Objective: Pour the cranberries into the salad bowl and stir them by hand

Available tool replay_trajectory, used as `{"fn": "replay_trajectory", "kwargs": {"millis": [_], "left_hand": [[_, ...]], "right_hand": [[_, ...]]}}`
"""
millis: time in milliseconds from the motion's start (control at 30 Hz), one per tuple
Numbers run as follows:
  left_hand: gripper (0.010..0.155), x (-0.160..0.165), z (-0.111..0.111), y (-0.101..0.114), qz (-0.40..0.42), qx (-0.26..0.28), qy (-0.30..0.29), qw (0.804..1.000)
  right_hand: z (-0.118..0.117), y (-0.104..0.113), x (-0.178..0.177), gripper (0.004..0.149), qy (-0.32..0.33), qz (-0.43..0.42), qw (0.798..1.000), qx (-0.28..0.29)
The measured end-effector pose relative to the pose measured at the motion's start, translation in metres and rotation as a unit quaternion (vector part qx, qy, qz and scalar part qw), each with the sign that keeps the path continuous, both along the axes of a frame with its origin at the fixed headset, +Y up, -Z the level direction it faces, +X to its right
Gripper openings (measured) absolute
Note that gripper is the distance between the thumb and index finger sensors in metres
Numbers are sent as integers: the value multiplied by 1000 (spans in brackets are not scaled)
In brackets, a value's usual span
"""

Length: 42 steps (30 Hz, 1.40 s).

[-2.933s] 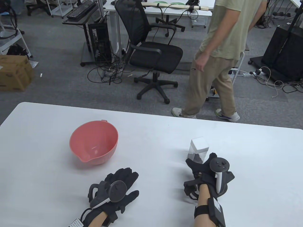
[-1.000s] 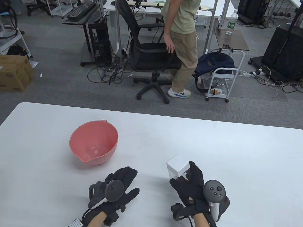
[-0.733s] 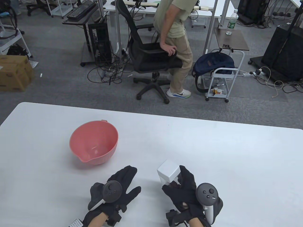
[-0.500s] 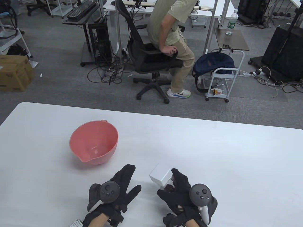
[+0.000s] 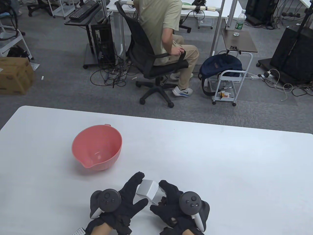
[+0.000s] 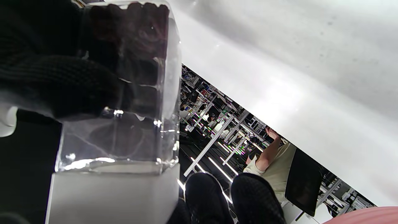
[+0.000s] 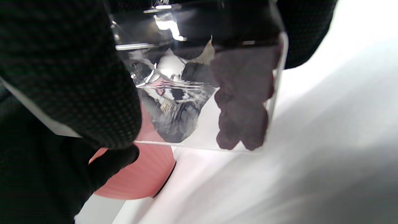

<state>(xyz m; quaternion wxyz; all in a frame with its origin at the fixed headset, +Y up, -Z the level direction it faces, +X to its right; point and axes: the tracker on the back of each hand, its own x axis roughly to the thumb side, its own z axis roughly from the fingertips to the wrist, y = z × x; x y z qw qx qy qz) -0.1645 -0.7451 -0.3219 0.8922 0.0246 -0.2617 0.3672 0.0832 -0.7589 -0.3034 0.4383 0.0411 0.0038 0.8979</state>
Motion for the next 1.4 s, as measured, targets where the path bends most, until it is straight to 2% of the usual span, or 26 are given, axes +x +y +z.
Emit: {"fn": "replay_trajectory", "kwargs": {"millis": [167, 367, 733, 767, 800, 833, 900, 933, 1000, 1133, 1233, 1400], "left_hand": [[87, 3, 2, 0, -21, 8, 0, 1000], [93, 4, -3, -1, -41, -3, -16, 999], [99, 4, -2, 2, -40, -35, 22, 998], [98, 5, -2, 0, -51, -44, 47, 997], [99, 4, -1, -3, -54, -83, 87, 991], [98, 2, 0, -5, -30, -117, 97, 988], [97, -2, -3, -7, -38, -121, 95, 987], [97, -4, -4, -8, -46, -124, 93, 987], [98, -8, -4, -11, -47, -132, 89, 986], [101, -13, -8, -10, -15, -142, 68, 987], [102, -15, -13, -11, 17, -158, 13, 987], [104, -18, -18, -7, 44, -140, -74, 986]], "right_hand": [[3, 1, -2, 93, -1, 13, 1000, 7], [4, 0, 2, 96, 9, 30, 1000, 1], [7, -3, -14, 101, -9, 44, 999, 5], [12, 0, -19, 102, -17, 57, 998, 31], [11, 4, -25, 101, -37, 133, 987, 85], [9, 5, -23, 102, -30, 173, 981, 76], [8, -2, -26, 101, -29, 109, 992, 49], [9, -4, -28, 101, -26, 120, 991, 51], [8, -4, -28, 101, -20, 135, 989, 53], [6, -6, -19, 101, -24, 92, 995, 29], [5, -7, -7, 101, -38, 68, 997, 13], [5, -7, 4, 100, -13, 26, 1000, -1]]}}
